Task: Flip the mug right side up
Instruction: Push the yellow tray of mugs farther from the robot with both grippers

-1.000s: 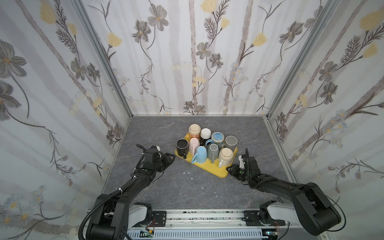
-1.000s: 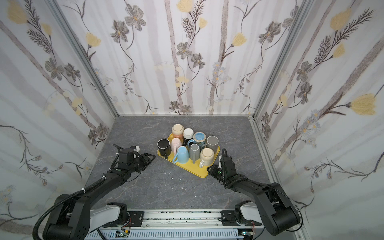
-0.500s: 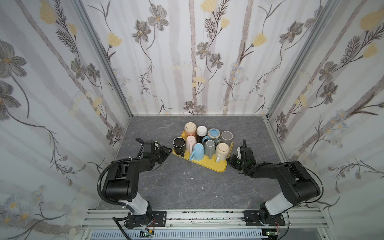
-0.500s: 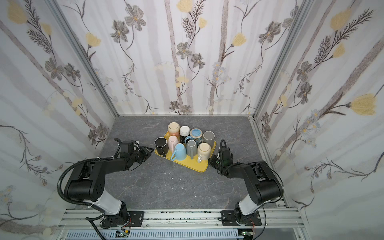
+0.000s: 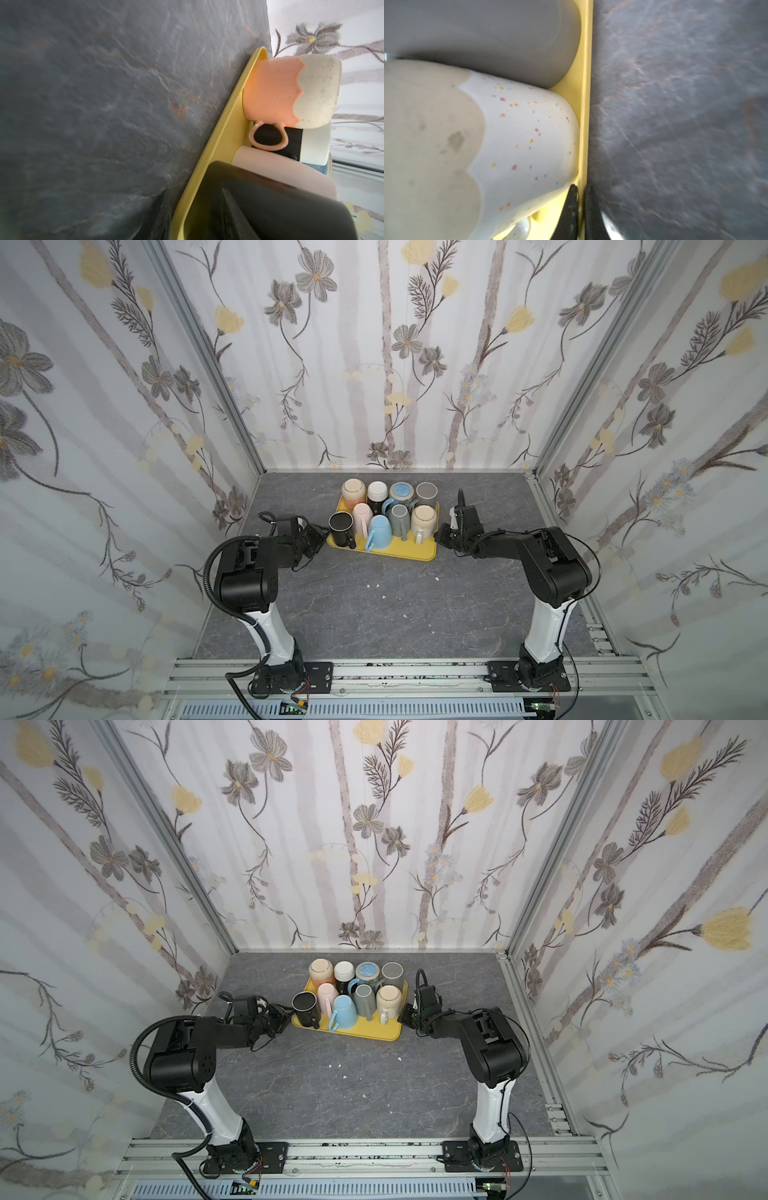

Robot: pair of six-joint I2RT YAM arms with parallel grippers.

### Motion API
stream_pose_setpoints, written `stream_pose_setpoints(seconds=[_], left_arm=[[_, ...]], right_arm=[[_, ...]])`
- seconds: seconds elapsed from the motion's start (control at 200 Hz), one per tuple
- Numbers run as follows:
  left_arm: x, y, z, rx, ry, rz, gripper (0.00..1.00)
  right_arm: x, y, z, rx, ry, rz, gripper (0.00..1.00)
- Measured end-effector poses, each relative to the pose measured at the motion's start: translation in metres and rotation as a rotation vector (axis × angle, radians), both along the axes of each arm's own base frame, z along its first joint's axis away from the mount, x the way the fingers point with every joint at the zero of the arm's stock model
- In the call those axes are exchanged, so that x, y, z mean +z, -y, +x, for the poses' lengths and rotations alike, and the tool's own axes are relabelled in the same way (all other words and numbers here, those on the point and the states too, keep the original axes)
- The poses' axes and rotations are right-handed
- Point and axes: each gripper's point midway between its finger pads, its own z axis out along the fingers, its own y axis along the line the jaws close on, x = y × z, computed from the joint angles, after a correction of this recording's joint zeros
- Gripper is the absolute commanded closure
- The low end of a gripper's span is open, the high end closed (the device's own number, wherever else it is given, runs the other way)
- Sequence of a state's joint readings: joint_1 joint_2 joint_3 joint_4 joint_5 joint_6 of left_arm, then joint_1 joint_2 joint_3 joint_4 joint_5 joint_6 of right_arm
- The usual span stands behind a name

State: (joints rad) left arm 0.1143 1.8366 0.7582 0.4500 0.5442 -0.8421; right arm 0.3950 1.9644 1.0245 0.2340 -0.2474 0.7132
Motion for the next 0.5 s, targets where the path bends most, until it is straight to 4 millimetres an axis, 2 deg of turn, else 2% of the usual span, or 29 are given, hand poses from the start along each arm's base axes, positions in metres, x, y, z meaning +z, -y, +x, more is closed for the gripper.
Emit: stream_pose_setpoints(seconds=[0.325,0.5], left_arm=[[0.002,-0.07,0.011,0.181,0.003,0.05,0.63],[0.005,-0.12,0.005,0.278,0.006,0.03,0.62]], right_arm=[[0.001,-0.08,0.05,0.039,0.089,-0.026,1.0],[0.003,-0.13,0.058,0.077,0.12,0.014,1.0]])
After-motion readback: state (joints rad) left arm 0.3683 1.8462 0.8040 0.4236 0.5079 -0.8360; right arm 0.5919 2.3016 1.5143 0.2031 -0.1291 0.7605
